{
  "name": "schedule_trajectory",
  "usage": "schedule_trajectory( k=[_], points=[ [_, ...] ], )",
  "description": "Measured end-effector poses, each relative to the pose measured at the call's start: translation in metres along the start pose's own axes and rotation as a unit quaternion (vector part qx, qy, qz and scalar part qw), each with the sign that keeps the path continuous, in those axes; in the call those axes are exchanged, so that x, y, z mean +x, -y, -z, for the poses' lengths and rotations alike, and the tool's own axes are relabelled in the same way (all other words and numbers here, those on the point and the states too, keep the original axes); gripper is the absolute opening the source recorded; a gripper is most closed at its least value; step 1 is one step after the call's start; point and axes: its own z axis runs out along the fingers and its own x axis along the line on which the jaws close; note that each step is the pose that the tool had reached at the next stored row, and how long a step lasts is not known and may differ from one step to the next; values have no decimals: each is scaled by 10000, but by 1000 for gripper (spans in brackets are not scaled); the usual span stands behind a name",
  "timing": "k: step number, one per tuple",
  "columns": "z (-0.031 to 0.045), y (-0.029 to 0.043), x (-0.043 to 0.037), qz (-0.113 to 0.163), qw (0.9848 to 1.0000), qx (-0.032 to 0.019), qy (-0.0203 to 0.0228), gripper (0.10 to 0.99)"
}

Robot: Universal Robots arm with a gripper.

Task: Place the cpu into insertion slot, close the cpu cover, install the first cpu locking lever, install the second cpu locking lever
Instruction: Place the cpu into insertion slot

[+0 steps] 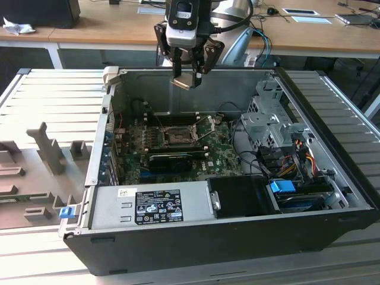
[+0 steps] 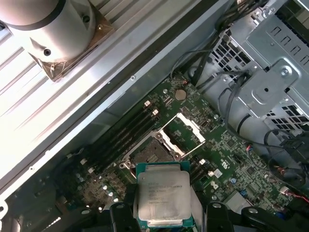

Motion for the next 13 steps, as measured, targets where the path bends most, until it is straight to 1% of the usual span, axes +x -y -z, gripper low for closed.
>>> schedule_trajectory(
  k=[7, 12, 13],
  points=[
    [-2, 0, 0, -284, 9996, -5, 24, 529],
    [-5, 0, 0, -491, 9988, -9, 42, 529],
    [-5, 0, 0, -568, 9984, -10, 48, 529]
  ],
)
